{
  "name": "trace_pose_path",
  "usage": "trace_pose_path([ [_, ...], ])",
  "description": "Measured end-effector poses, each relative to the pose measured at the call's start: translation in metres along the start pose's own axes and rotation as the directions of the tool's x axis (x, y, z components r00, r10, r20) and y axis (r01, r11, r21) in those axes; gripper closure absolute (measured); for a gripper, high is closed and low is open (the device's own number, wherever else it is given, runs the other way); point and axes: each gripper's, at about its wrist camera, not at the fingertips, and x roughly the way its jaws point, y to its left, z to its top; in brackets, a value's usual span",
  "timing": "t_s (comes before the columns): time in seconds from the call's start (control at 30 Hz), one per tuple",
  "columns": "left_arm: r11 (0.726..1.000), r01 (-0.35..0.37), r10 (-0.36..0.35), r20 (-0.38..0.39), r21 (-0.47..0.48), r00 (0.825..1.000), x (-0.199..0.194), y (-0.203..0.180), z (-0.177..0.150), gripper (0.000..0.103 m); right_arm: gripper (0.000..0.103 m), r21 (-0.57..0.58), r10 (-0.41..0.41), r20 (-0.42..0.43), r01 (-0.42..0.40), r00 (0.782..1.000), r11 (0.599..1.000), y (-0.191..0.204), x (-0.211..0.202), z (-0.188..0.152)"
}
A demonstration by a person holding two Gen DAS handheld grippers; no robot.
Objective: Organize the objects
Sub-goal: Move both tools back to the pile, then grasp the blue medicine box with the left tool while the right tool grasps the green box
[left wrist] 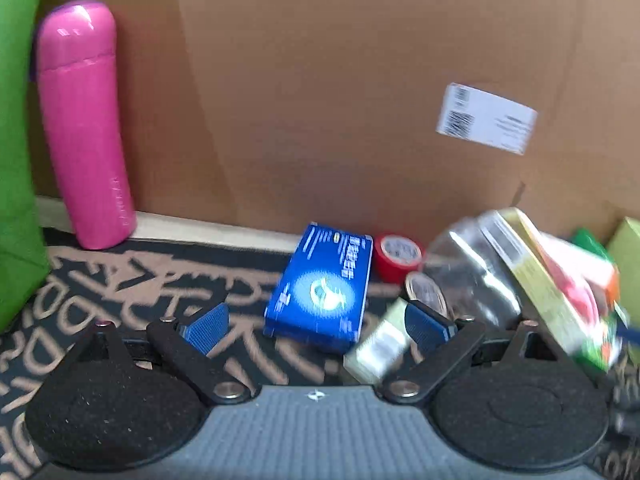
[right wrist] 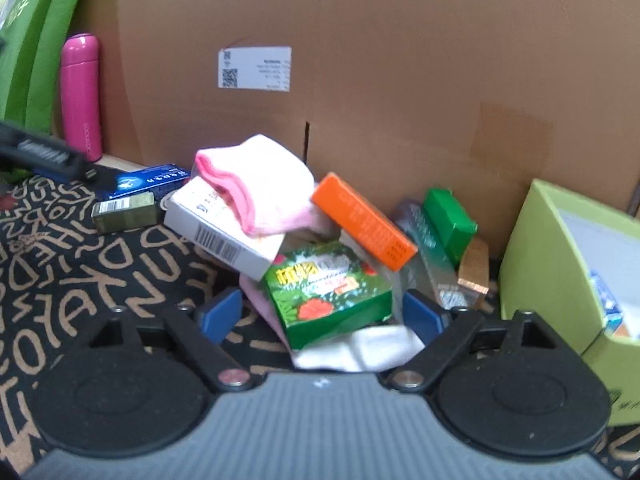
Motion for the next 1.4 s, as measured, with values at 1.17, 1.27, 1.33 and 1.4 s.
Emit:
trace_pose_path([
  [1.17,0.983,0.058,-0.040,-0.108,0.173,0.993,-0.109,-0.027,-0.119,0.018,0.026,0.031,0.097,-0.127,-0.094,0.987,0.995,0.045,-0.135,-0.066],
  [1.27,0.978,0.046,-0.027,-0.097,0.204,0.995,-0.106,-0.030,-0.118,0.023,0.026,0.030,0.106,-0.128,-0.103,0.986,0.994,0.043,-0.131,-0.066],
  [1.33,0.975,0.050,-0.030,-0.094,0.216,0.995,-0.108,-0.030,-0.118,0.026,0.026,0.029,0.118,-0.132,-0.115,0.984,0.993,0.040,-0.127,-0.066],
  [1.4,0.975,0.052,-0.032,-0.094,0.216,0.995,-0.108,-0.032,-0.118,0.026,0.027,0.023,0.128,-0.139,-0.126,0.982,0.992,0.041,-0.123,-0.067],
])
